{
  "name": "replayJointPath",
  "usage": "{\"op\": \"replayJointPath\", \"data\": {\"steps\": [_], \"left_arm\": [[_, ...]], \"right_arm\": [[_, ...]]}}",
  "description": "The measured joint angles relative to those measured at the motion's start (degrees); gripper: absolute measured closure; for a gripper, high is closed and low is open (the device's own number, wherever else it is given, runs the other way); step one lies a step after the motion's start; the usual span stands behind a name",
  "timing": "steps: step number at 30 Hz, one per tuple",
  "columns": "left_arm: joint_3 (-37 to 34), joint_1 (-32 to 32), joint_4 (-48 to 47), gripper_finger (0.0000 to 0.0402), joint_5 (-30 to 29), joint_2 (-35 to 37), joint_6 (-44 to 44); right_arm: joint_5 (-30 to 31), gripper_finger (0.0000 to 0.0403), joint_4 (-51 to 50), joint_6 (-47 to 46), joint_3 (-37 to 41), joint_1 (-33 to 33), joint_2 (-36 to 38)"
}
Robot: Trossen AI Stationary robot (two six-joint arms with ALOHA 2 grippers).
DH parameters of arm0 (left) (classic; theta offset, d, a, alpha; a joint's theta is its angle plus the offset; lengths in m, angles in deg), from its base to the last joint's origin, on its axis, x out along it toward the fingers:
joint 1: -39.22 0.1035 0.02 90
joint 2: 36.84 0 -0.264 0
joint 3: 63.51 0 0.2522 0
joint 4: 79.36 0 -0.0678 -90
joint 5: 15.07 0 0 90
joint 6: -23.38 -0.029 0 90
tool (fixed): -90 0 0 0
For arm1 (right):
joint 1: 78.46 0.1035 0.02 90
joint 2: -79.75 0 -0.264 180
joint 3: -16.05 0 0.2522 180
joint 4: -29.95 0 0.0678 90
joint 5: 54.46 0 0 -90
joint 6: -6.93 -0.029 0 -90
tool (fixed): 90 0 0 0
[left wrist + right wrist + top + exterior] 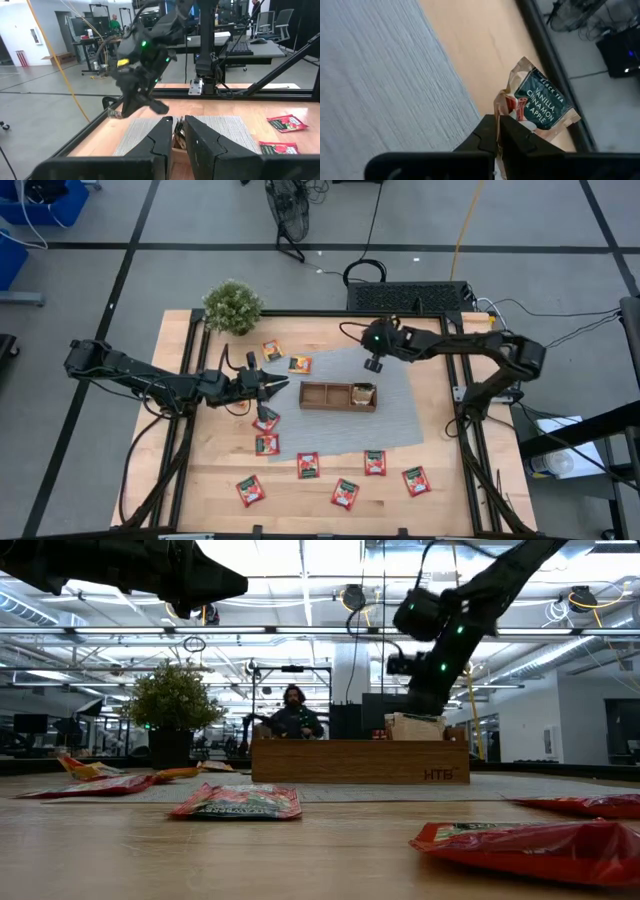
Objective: Pick & Place Tea
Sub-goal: Put the brown tea bag into the right section of the wooden organizer
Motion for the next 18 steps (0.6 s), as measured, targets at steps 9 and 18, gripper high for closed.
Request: {"op": "replayJointPath", "data": {"steps": [9, 18], "left_arm": [[0.00, 0.01, -0.01, 0.0344, 0.00, 0.01, -0.01], [0.00, 0.00, 0.06, 0.0344, 0.00, 0.02, 0.01]], "right_arm": [[0.04, 0.0401, -5.93, -11.91, 6.50, 10.48, 16.69], [13.12, 0.0402, 12.71, -20.95, 17.85, 31.70, 28.59]]}}
